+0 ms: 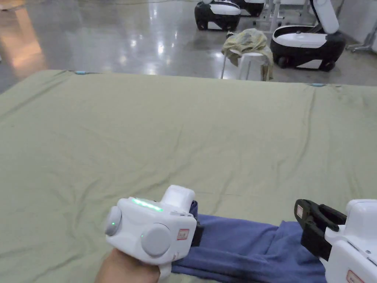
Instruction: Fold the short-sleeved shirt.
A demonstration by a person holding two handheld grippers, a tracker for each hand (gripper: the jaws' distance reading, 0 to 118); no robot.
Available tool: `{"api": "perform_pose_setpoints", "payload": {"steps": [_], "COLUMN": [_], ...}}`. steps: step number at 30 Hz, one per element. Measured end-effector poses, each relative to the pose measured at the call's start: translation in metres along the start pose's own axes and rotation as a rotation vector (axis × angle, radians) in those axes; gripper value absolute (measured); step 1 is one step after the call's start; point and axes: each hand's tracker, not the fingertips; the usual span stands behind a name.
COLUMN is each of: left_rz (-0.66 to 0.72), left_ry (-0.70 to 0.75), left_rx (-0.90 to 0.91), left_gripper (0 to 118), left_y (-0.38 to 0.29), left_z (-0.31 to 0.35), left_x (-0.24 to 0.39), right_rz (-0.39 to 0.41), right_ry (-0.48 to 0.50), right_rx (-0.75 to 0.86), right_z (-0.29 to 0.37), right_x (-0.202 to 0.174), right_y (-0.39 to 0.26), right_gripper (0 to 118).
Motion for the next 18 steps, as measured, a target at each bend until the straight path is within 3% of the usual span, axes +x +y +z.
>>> {"api": "perform_pose_setpoints", "payload": {"steps": [2, 3, 6, 8, 12, 15, 16, 17, 18], "left_rz": [-0.046, -0.025, -0.001, 0.047, 0.232, 0.397, 0.409, 0.373, 0.353], "left_ry": [0.061, 0.040, -0.043, -0.115, -0.161, -0.142, -0.121, -0.094, -0.087], "left_rx": [-0.080, -0.095, -0.070, 0.012, 0.281, 0.235, 0.182, 0.139, 0.112], "left_gripper": [9, 15, 76, 80, 81, 80, 74, 54, 16], "left_y": [-0.007, -0.010, -0.012, -0.007, -0.001, 0.000, -0.002, -0.004, -0.007], "left_z": [-0.035, -0.044, -0.044, -0.020, 0.045, 0.046, 0.038, 0.026, 0.015], "left_x": [0.006, 0.004, -0.005, -0.008, -0.034, -0.061, -0.066, -0.063, -0.058], "right_rz": [-0.028, -0.037, -0.056, -0.074, -0.063, -0.066, -0.065, -0.065, -0.066], "right_ry": [0.003, 0.006, 0.008, 0.023, 0.023, 0.029, 0.029, 0.029, 0.031], "right_rx": [0.004, 0.005, 0.012, 0.008, 0.011, 0.006, 0.005, 0.005, 0.006], "right_z": [0.004, 0.006, 0.008, 0.007, 0.007, 0.006, 0.005, 0.005, 0.004], "right_x": [0.006, 0.009, 0.018, 0.023, 0.026, 0.025, 0.025, 0.025, 0.024], "right_y": [-0.002, -0.003, -0.003, -0.001, 0.000, -0.001, -0.001, -0.001, -0.001], "right_gripper": [7, 7, 7, 7, 7, 7, 7, 7, 7]}}
